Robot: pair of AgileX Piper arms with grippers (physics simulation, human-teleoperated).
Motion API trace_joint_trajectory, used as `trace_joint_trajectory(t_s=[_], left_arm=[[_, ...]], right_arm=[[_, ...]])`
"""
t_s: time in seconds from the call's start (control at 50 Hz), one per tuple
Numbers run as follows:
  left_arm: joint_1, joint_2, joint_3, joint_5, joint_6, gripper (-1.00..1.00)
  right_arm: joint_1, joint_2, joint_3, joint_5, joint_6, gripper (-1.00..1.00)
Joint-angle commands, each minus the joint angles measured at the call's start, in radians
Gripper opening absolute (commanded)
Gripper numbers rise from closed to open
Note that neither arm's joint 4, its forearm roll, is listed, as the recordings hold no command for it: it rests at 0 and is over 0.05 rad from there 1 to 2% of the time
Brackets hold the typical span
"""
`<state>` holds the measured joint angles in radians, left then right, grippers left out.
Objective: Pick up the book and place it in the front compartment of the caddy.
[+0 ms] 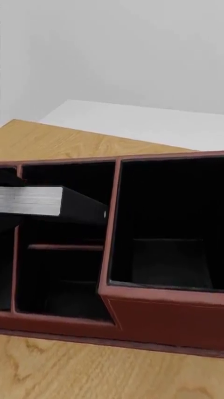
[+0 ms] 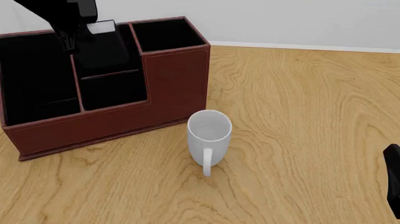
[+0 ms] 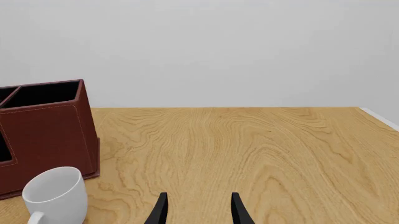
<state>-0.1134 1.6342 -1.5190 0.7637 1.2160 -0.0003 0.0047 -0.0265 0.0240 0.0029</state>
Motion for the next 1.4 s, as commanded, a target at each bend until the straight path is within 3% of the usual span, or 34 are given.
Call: trace_joint_trajectory(t_s=[0.02,0.52,1.4], left_arm=[[0.009,0.004,-0.003,-0.025,0.022,-1.00],[-0.004,0.048,-0.034,-0.023,-0.005,-1.00],[0.005,0.084,0.025,-0.084,0.008,-1.00]], right_arm=[[0.000,0.000,0.000,0.000,0.000,1.00],[0.000,0.000,0.000,0.000,0.000,1.00],[0.000,0.000,0.000,0.000,0.000,1.00]])
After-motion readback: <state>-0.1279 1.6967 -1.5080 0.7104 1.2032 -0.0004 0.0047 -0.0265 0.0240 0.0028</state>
